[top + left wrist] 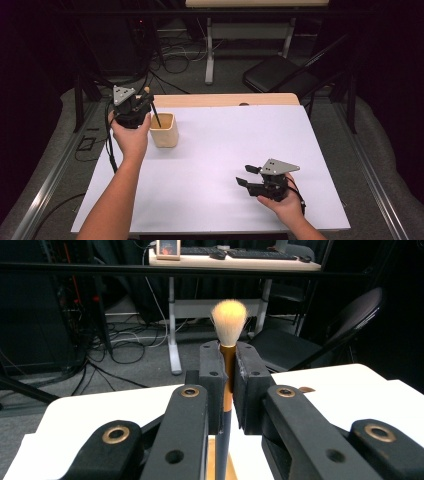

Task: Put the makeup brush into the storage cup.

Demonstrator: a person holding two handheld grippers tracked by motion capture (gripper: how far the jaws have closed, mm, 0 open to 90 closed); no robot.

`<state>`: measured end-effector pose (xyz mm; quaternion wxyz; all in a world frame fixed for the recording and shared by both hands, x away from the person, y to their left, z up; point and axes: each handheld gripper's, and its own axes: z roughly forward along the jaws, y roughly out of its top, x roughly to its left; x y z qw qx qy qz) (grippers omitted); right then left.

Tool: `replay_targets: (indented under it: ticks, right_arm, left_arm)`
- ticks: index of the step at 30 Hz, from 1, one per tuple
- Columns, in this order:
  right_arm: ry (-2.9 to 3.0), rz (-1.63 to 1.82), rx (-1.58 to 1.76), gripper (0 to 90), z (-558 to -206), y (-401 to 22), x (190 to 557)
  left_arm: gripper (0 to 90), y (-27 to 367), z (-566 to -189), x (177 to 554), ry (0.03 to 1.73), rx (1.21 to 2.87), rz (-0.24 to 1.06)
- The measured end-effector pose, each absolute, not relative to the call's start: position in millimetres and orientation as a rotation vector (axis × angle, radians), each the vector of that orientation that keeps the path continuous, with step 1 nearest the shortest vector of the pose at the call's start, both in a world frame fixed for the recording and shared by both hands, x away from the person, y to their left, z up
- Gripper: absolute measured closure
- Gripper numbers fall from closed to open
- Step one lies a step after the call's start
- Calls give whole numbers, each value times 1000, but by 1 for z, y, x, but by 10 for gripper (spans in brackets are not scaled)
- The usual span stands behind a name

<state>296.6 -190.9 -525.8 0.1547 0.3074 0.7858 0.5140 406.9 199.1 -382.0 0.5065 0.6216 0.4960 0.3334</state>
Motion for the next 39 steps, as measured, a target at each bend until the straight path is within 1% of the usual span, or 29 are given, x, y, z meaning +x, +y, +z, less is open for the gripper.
replay_targets:
  ticks: [18, 19, 20, 34, 37, 39]
  right_arm:
    - [2254, 1458, 860, 428, -527, -189, 296]
    - [2251, 1456, 857, 425, -527, -189, 296]
    - [2241, 1452, 855, 404, -527, -188, 296]
    - [2236, 1470, 868, 393, -528, -190, 298]
    - [2243, 1471, 874, 357, -528, -190, 297]
    - [2246, 1457, 887, 354, -528, -189, 297]
  left_arm:
    - [838, 200, -383, 418, 1208, 1488, 809]
    - [838, 200, -383, 418, 1211, 1484, 811]
    - [838, 200, -384, 419, 1212, 1483, 814]
    - [838, 203, -389, 427, 1221, 1492, 848]
    - [838, 205, -391, 429, 1225, 1488, 852]
    - [838, 206, -391, 429, 1228, 1485, 851]
